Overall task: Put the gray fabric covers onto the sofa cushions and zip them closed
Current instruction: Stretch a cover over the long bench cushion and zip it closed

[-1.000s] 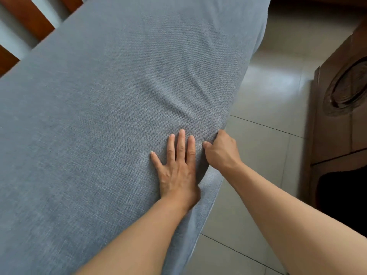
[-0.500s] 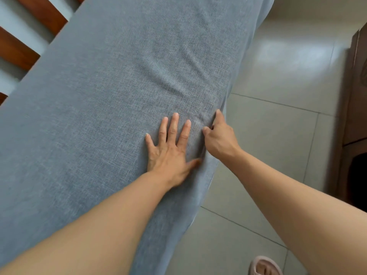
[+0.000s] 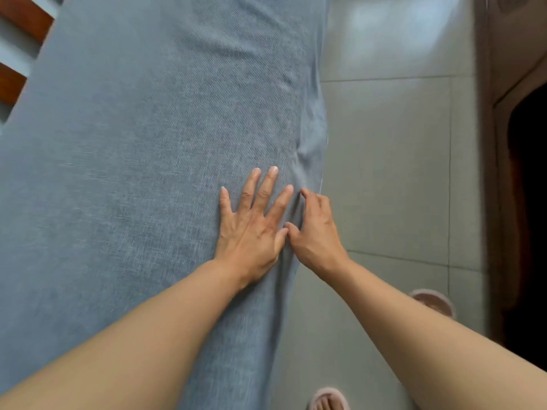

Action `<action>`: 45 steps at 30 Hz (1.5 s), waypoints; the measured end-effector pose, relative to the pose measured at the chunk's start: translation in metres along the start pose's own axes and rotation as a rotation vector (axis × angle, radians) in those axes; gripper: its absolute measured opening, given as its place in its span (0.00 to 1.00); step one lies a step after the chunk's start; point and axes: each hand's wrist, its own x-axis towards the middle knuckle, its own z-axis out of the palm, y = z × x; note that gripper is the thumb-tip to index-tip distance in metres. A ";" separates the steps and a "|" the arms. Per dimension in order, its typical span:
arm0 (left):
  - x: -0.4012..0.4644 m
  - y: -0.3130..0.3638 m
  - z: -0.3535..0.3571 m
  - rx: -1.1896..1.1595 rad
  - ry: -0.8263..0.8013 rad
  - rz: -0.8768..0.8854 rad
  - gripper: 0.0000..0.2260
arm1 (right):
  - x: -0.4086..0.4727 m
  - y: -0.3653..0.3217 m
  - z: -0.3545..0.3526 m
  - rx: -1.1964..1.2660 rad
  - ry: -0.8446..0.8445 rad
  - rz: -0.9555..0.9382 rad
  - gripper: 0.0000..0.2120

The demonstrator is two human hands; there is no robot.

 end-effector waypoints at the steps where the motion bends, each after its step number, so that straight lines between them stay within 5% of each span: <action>1: -0.007 -0.001 0.002 0.022 -0.002 0.025 0.30 | -0.003 0.004 0.006 -0.014 0.007 0.038 0.31; 5: -0.019 0.004 0.001 0.134 -0.103 0.056 0.31 | -0.023 0.026 0.025 -0.041 0.003 0.144 0.31; 24: -0.129 0.048 0.040 0.376 -0.184 0.048 0.27 | -0.150 0.101 0.065 -0.061 -0.138 0.072 0.30; 33: -0.223 0.061 0.064 0.435 -0.262 0.138 0.29 | -0.223 0.113 0.104 -0.016 -0.052 0.166 0.29; 45: -0.234 0.084 0.099 0.855 -0.424 0.268 0.28 | -0.256 0.152 0.168 0.037 -0.306 0.283 0.31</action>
